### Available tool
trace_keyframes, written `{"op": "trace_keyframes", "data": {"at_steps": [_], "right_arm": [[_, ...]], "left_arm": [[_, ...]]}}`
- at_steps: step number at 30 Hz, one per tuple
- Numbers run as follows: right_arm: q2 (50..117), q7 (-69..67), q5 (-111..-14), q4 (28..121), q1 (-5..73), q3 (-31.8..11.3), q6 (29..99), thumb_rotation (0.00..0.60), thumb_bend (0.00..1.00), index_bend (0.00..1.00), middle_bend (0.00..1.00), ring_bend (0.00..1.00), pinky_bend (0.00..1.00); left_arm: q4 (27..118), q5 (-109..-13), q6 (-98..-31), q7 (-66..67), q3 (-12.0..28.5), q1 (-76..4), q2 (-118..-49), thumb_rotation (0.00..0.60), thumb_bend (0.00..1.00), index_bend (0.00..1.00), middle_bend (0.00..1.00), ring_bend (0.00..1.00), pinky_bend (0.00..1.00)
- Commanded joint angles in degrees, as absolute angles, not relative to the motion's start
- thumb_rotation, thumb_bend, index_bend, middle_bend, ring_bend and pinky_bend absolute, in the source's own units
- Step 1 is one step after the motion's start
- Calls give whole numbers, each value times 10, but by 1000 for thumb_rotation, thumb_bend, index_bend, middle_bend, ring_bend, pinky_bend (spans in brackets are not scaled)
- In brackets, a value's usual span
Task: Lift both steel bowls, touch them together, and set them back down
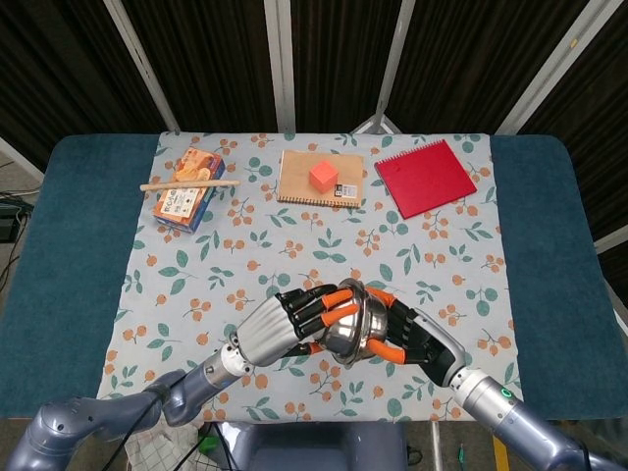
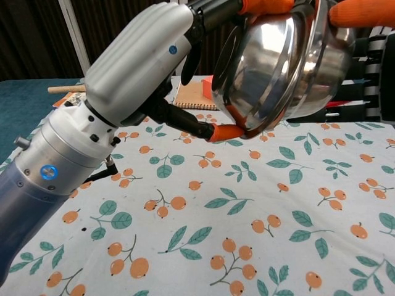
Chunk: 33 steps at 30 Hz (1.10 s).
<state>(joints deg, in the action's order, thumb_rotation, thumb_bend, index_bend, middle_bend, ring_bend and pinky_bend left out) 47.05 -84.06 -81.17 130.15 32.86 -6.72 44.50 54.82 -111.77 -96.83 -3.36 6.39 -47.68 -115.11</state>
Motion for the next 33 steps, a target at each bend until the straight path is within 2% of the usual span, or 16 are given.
{"op": "trace_keyframes", "data": {"at_steps": [1,21,29,33], "right_arm": [[465,-842,-812,1296,321,-69,453,600,429,685,553,540,755],[434,-986,-891,1210,296,-61,473,600,432,685,553,540,755],[452,-982,-906,1225,316,-58,460,600,435,685,553,540,755],[465,-974,-895,1243,328,-62,451,600,438,685,553,539,755]], "left_arm": [[549,-1119,-972,-33,66,-480,-1148,600,483,465,568,459,695],[586,-1126,-996,2,57,-466,-1081,600,484,467,569,459,695],[593,-1132,-999,8,53,-468,-1084,600,484,467,570,459,695],[586,-1126,-974,11,66,-489,-1099,600,484,468,570,459,695]]}}
